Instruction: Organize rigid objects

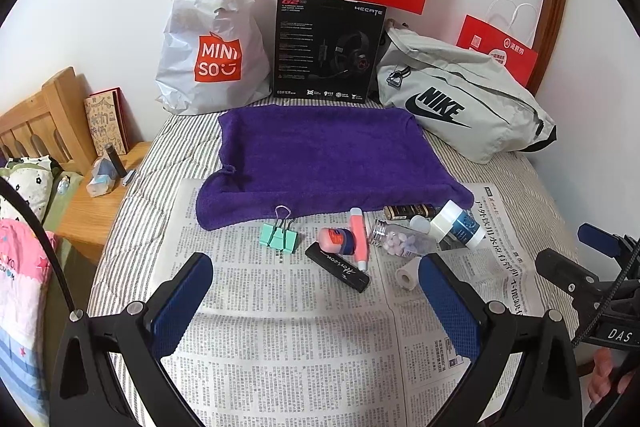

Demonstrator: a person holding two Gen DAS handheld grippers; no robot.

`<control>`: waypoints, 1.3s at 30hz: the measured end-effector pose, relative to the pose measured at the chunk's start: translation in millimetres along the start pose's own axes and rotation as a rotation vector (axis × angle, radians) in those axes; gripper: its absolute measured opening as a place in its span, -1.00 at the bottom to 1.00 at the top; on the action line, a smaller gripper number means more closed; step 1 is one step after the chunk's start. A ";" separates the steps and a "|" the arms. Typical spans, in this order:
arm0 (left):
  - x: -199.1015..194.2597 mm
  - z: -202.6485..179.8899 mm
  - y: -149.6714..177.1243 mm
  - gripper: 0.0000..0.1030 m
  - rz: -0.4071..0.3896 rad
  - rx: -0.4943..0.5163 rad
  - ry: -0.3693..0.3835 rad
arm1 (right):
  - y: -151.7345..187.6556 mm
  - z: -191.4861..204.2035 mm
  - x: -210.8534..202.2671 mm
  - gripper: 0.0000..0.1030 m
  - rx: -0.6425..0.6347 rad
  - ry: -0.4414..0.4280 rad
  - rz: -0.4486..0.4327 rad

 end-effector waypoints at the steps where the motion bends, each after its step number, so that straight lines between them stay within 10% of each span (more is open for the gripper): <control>1: 0.1 0.3 0.2 1.00 -0.001 0.001 0.001 | -0.2 0.0 -0.3 1.00 0.000 0.000 -0.001; 39: -5.7 -3.2 0.2 1.00 0.001 0.022 0.005 | 1.5 0.5 -3.4 1.00 -0.001 -0.005 -0.005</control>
Point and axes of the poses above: each gripper's, at about its wrist camera, not at the fingertips, and x roughly the way its jaws point, z to its left, y to its underside, the point moved 4 cm from there along x, roughly the way its jaws point
